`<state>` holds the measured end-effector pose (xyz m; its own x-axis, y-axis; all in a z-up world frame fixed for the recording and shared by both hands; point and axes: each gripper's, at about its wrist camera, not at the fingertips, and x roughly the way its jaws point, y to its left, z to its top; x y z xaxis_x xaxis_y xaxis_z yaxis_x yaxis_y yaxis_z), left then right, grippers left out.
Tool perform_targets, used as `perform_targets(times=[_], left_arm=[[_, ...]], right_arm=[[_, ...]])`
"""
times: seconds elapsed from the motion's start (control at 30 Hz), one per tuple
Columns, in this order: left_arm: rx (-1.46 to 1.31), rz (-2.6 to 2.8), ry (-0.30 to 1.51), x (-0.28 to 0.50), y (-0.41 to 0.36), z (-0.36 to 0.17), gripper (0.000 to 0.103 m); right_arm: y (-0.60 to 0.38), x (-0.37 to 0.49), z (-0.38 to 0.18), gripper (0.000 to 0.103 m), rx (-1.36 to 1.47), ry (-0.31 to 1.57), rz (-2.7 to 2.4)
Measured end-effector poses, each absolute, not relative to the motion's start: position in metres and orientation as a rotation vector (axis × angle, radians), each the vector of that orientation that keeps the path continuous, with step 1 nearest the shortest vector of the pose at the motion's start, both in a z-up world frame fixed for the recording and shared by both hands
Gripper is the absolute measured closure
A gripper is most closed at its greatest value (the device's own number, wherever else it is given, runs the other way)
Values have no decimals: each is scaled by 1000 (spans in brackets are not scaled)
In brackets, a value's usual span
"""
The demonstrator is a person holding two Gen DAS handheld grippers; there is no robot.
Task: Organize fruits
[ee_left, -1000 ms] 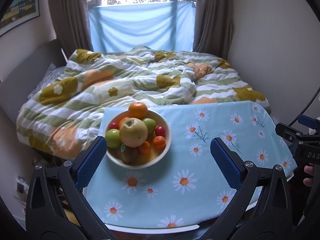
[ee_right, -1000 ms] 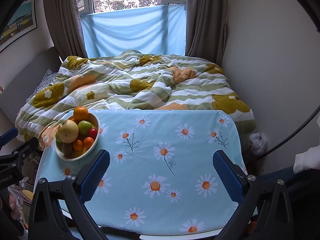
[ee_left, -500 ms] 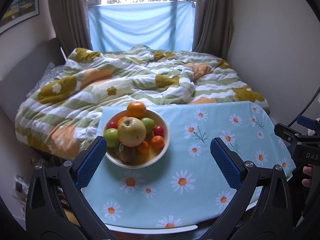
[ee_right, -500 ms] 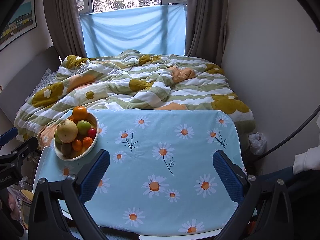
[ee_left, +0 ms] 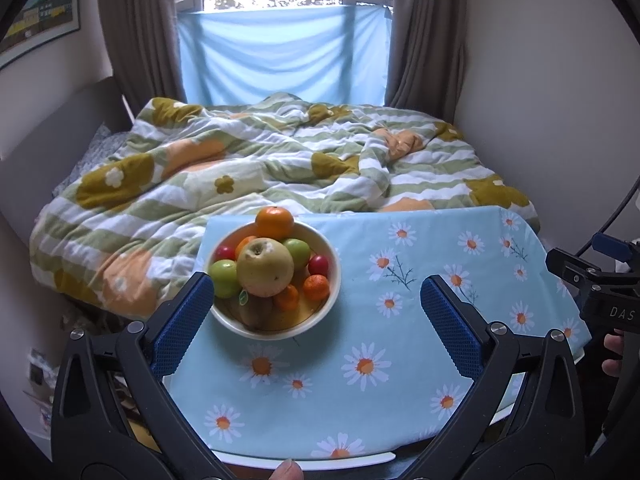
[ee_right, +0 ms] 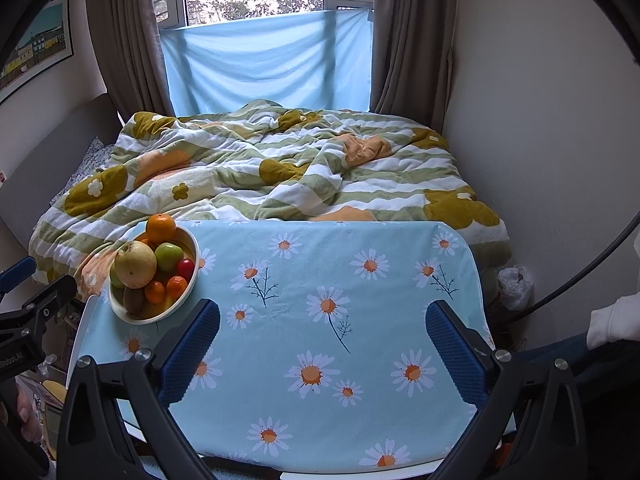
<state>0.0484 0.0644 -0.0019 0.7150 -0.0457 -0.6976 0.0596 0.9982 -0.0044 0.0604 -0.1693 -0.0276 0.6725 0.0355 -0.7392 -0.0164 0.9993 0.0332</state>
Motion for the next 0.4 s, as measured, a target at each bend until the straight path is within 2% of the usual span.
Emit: perform_targets(times=[0.4], left_arm=[[24, -28, 778, 53, 63, -4, 0]], right_arm=[[-169, 61, -28, 0, 26, 836, 30]])
